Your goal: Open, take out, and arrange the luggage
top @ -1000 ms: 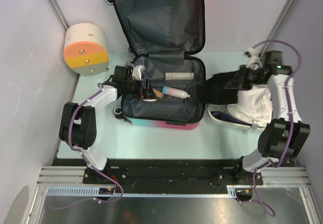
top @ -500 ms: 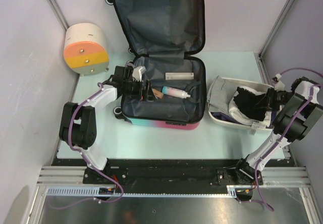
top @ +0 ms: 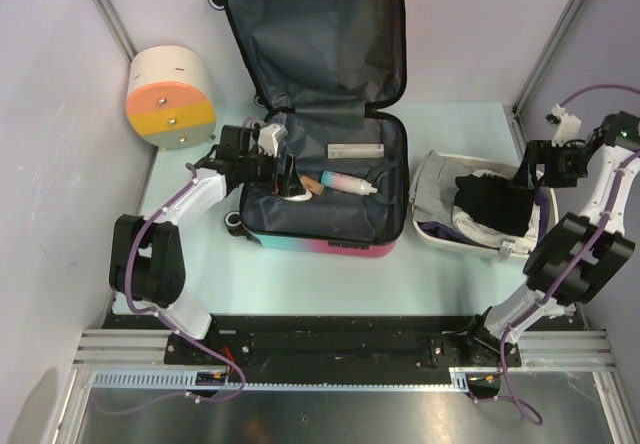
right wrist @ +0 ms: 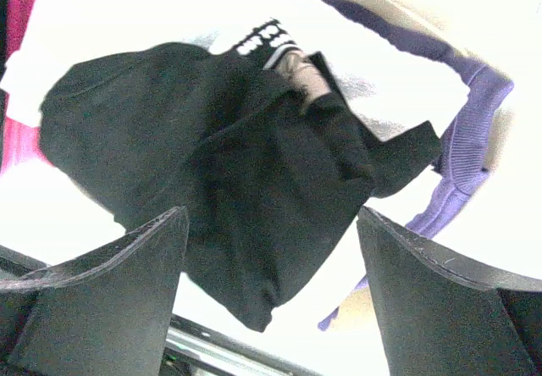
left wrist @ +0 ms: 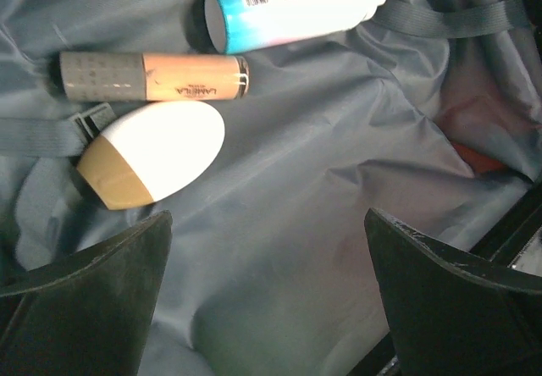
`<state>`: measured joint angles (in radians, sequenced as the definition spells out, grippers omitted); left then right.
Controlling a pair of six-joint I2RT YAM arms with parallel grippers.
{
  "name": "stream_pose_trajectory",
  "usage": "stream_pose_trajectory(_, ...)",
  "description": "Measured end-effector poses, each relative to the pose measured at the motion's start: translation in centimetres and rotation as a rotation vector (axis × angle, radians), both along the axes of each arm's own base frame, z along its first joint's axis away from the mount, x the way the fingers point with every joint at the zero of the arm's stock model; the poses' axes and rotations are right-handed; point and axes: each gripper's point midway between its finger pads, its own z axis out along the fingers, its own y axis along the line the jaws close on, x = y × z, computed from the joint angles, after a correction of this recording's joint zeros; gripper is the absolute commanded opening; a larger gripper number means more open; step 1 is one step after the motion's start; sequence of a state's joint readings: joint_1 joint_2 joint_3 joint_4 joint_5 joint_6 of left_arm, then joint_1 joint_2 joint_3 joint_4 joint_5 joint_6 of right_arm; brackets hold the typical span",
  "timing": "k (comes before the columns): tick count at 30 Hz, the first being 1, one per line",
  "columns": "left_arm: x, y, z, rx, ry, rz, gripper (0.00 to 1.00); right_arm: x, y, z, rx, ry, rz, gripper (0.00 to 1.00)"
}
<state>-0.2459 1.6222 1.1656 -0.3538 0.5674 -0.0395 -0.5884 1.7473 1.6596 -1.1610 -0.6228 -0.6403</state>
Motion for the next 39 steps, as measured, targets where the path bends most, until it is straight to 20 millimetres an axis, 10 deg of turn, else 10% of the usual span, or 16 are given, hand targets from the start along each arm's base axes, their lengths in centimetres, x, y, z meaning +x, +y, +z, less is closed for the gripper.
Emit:
stream_pose_trajectory(7, 0.9, 0.0, 1.3, 0.010, -0.055, -0.008, 1.00, -2.3, 7.0, 6.0, -0.199, -0.180, 0.232, 0.81)
stream_pose_trajectory(15, 0.9, 0.1, 2.0, 0.012, -0.083, -0.016, 1.00, -10.9, 13.5, 0.4, -0.237, -0.052, 0.452, 0.79)
stream_pose_trajectory(23, 0.6, -0.3, 2.5, -0.010, -0.084, -0.032, 1.00, -13.7, 13.5, -7.2, -0.368, 0.053, 0.635, 0.70)
stream_pose_trajectory(26, 0.5, -0.3, 3.1, -0.016, -0.095, -0.029, 1.00, -12.9, 12.3, -8.8, -0.460, 0.041, 0.689, 0.51)
stream_pose_trajectory(30, 0.3, 0.0, 4.8, -0.035, -0.125, -0.017, 1.00, -11.2, 11.1, -10.0, -0.571, -0.014, 0.772, 0.01)
stream_pose_trajectory(39, 0.3, 1.4, 7.6, -0.075, -0.177, 0.022, 1.00, -5.8, 9.2, -10.3, -0.735, -0.161, 0.941, 0.00)
